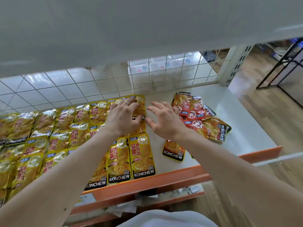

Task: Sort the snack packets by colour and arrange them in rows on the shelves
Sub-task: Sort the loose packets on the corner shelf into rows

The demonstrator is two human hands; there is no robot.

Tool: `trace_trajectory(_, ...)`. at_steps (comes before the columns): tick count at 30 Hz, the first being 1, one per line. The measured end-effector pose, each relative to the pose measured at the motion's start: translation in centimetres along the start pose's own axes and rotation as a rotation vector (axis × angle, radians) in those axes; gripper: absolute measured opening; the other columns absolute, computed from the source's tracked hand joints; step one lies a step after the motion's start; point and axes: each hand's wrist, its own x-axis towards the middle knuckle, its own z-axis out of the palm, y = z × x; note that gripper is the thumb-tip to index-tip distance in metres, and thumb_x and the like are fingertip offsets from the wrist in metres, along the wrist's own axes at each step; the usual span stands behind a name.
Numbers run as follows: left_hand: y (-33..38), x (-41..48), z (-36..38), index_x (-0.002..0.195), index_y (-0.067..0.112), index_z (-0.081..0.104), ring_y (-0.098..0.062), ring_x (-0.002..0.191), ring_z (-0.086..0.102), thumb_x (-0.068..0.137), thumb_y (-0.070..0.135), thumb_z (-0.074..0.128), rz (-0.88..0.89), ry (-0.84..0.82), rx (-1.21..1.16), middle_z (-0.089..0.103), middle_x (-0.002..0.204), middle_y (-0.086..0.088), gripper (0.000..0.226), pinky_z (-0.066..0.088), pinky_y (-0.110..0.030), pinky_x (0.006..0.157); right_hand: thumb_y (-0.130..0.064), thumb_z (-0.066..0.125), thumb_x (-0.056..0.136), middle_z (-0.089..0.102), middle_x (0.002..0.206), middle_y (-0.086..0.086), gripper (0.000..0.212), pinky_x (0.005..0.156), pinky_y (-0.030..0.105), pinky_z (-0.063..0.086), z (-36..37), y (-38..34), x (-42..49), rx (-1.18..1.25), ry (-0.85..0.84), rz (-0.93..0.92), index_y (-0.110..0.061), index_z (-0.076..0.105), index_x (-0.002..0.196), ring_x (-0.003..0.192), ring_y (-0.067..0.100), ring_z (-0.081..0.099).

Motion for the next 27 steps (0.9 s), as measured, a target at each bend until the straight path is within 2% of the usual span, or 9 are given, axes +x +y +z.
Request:
trace_trajectory(4,-0.1,-0.4,0.3,0.136,0.027,0.058,-0.023,0.138,0.042,0.094,0.047,0.058,0.002,-0.028,0.004,0.049,0.148,0.004,0.047,0.026,-0.049,0.114,-0.046,0.053,0.096,0.035,0.157,-0.004,0.052,0.115,0.05,0.016,-0.1,0.0,-1.0,0.016,0.021,0.028,-0.027,0.047,0.144,0.146,0.018,0.021)
trace_trajectory(9,0.1,-0.5,0.5,0.137,0.025,0.057,-0.024,0.139,0.04,0.096,0.05,0.054,0.001,-0.005,0.036,0.047,0.15,0.001,0.048,0.024,-0.046,0.111,-0.045,0.054,0.096,0.035,0.157,-0.003,0.051,0.114,0.047,0.016,-0.4,-0.4,-2.5,0.01,0.055,0.1,-0.025,0.048,0.143,0.146,0.018,0.021)
trace_trajectory(17,-0.1,-1.7,0.7,0.139,0.021,0.055,-0.024,0.144,0.032,0.098,0.046,0.053,0.02,0.027,-0.091,0.042,0.155,-0.004,0.049,0.019,-0.046,0.113,-0.042,0.056,0.095,0.037,0.155,-0.003,0.051,0.113,0.045,0.018,-1.1,-2.0,-5.7,-0.044,0.104,0.174,-0.023,0.05,0.142,0.144,0.017,0.023)
trace_trajectory(24,2.9,-4.1,-0.2,0.13,0.02,0.063,-0.022,0.144,0.03,0.096,0.029,0.057,0.145,0.102,-0.245,0.041,0.155,0.0,0.036,0.028,-0.048,0.11,-0.04,0.058,0.094,0.039,0.154,-0.007,0.047,0.111,0.044,0.017,-2.3,-2.2,-8.5,-0.085,0.155,0.251,-0.026,0.053,0.139,0.143,0.014,0.026)
trace_trajectory(27,4.6,-5.6,-0.6,0.132,0.021,0.061,-0.02,0.144,0.03,0.095,0.031,0.058,0.186,0.076,-0.272,0.04,0.155,0.001,0.038,0.029,-0.046,0.109,-0.039,0.057,0.095,0.038,0.155,-0.007,0.05,0.114,0.047,0.018,-3.5,-1.0,-9.7,-0.065,0.196,0.34,-0.027,0.05,0.142,0.144,0.014,0.025)
